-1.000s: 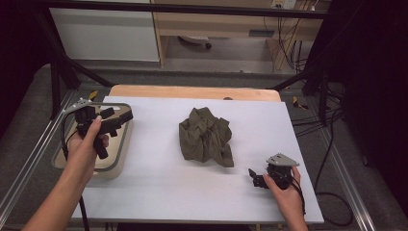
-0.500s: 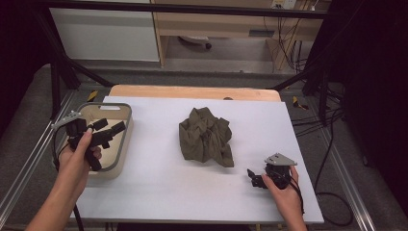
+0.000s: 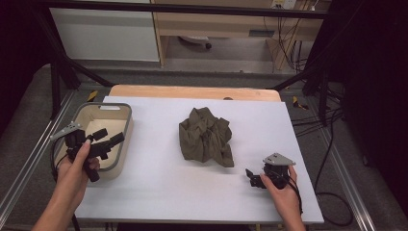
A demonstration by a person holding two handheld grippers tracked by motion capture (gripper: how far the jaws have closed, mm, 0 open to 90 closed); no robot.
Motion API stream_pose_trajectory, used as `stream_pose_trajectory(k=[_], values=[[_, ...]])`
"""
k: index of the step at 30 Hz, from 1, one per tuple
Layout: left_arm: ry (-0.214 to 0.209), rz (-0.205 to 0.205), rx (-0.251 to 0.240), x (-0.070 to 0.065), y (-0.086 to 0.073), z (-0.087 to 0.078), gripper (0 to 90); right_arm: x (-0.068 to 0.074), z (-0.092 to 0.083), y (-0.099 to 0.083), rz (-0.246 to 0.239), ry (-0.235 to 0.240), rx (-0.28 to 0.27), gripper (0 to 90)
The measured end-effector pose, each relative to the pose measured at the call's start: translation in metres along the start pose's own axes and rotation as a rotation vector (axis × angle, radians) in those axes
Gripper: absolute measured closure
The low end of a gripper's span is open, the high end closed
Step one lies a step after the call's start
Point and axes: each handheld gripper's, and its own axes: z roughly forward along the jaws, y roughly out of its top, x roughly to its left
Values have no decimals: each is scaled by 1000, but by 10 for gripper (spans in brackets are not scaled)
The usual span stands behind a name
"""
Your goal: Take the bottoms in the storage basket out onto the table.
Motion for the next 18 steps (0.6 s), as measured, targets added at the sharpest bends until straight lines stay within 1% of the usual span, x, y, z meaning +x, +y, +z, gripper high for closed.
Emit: stream_pose_trajectory(k=[5,7,8,10,12,17,18], values=[[-13,24,1,-7,-7,-5,41,0,-1,0,-4,0,1,33],[-24,38,7,-8,-12,-6,41,0,-1,0,2,0,1,33],[-29,46,17,-9,-14,-5,41,-1,-1,0,-1,-1,0,33],[-22,60,29,-10,-18,-5,41,-1,0,-1,1,-2,3,33],[-29,62,31,-11,-21,-5,42,-1,0,0,-3,-1,5,33],[-14,112,51,-17,-27,-5,42,1,-1,0,-4,1,4,32],[-15,114,55,-18,-28,-6,43,1,-1,0,1,1,3,30]])
